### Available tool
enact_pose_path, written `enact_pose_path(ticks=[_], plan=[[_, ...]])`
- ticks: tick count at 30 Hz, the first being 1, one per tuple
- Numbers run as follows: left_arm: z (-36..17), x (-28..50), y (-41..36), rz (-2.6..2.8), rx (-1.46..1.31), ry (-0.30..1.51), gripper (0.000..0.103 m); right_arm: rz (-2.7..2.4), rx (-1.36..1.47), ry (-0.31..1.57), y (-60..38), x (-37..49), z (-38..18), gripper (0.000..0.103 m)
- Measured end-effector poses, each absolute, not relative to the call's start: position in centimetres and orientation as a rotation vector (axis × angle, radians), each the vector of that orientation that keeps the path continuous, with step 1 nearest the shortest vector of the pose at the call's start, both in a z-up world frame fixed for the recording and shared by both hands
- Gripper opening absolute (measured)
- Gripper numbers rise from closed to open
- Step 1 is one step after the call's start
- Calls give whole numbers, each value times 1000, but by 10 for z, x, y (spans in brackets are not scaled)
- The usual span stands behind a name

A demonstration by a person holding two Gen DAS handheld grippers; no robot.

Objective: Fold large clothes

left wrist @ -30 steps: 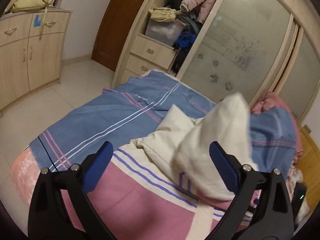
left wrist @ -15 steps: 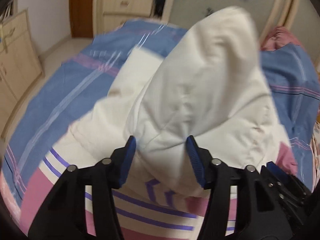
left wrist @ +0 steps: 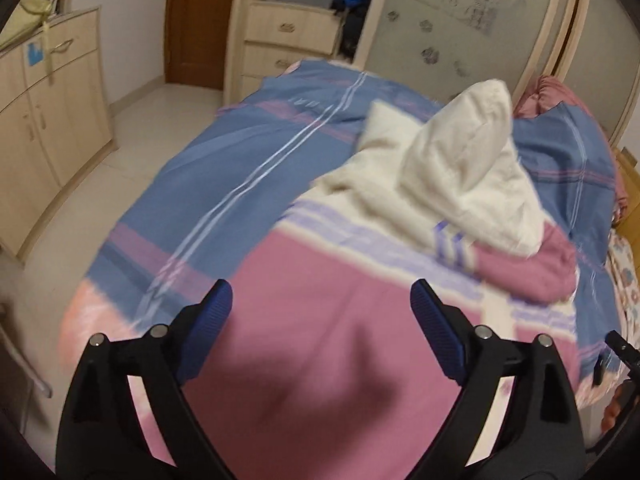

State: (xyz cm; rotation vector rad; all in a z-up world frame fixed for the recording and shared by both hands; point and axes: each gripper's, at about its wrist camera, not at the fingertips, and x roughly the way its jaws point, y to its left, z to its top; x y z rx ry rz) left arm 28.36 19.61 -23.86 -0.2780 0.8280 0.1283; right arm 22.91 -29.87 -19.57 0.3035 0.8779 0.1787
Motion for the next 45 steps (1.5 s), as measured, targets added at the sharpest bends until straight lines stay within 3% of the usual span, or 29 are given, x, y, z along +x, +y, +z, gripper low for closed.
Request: enact_pose_path(ticks=[10,17,18,19,21,22,23,25,28,31,32,33,34,35,36,37,40,41,42,43,44,45], plan=[[-325,204,251,72,-445,1023,92,219,470,1182,-305,145,-319,91],[-332,192,254,32,-489,992,90,344,641,1262,-283,134,-352,91],[-332,190,255,38,-497,992,80,369,677,1259,-281,132,-353,86],[-332,188,257,49,-498,997,73,380,693,1249,-280,130,-352,73],[-330,183,262,40,-517,997,46,389,685,1238,-278,126,-348,55],[-329,181,265,22,-538,993,38,398,682,1235,-278,125,-345,41],[-328,179,268,3,-565,986,31,402,681,1233,-278,124,-343,35],[-325,175,269,-17,-580,973,25,420,685,1221,-279,121,-336,16],[-318,172,260,-14,-532,956,17,439,694,1191,-279,116,-326,12],[-312,171,249,14,-451,948,17,429,673,1185,-279,116,-324,12],[-312,172,247,28,-420,949,21,419,645,1188,-275,117,-324,13],[-311,172,243,59,-384,951,33,406,614,1190,-275,123,-322,18],[-311,171,241,89,-356,954,42,379,569,1193,-272,123,-322,30],[-311,171,237,115,-327,956,63,356,531,1200,-273,122,-322,41],[-311,170,235,129,-307,956,78,321,478,1217,-268,122,-322,68],[-311,168,232,142,-281,951,80,310,454,1216,-265,123,-321,80],[-315,165,227,112,-264,956,80,322,433,1221,-262,123,-320,80],[-319,165,227,95,-277,961,70,329,445,1217,-262,123,-319,80],[-324,166,228,88,-299,975,63,346,473,1211,-263,123,-320,77],[-329,167,230,94,-319,985,58,360,506,1203,-265,123,-321,57],[-331,166,232,75,-356,988,46,362,522,1198,-271,121,-323,46],[-331,165,234,52,-396,982,35,365,536,1191,-274,118,-323,26]])
